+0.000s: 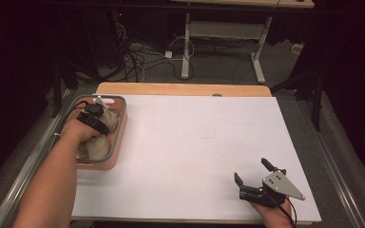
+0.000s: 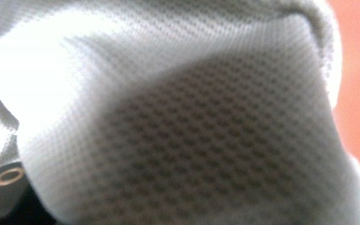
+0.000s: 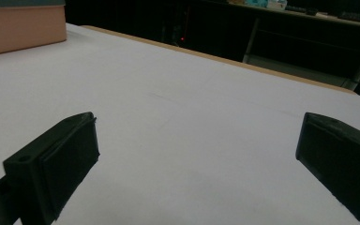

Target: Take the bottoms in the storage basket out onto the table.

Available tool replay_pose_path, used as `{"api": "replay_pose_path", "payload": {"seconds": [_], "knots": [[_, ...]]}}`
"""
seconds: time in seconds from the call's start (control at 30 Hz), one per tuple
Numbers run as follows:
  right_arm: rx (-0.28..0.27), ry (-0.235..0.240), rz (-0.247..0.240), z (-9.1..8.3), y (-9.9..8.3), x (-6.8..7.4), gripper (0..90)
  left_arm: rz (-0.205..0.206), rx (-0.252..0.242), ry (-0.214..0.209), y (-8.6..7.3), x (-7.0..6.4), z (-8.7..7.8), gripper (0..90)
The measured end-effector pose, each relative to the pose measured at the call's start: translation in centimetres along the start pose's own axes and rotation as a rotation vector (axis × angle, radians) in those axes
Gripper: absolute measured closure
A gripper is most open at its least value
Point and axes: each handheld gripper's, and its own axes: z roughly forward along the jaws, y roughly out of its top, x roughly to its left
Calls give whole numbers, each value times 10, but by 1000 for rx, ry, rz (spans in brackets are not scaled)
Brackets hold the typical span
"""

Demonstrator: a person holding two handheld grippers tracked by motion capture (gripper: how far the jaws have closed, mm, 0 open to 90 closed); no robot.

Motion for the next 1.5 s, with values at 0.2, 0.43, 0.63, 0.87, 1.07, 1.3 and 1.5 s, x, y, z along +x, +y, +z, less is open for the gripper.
{"api": "replay_pose_path", "payload": {"seconds": [0.2, 0.43, 0.63, 0.87, 1.07, 1.3, 1.5], "knots": [[-25, -15, -27, -3, 5, -2, 4, -12, 8, -31, -3, 0, -6, 541], [-15, 9, -24, -8, -4, -1, 4, -24, 33, -36, -5, 0, -17, 541], [-19, 9, -24, -12, -5, -2, 4, -2, 60, -12, -4, -7, -31, 541], [-18, 14, -19, -13, -7, -1, 4, -19, 122, -23, -9, -4, -41, 544], [-18, 14, -23, -15, -8, -1, 4, -29, 157, -42, -15, -5, -50, 543], [-17, 18, -26, -15, -8, 1, 4, 16, 203, -21, -17, -11, -61, 543], [-18, 22, -32, -16, -8, 1, 4, 43, 245, -25, -16, -17, -66, 543]]}}
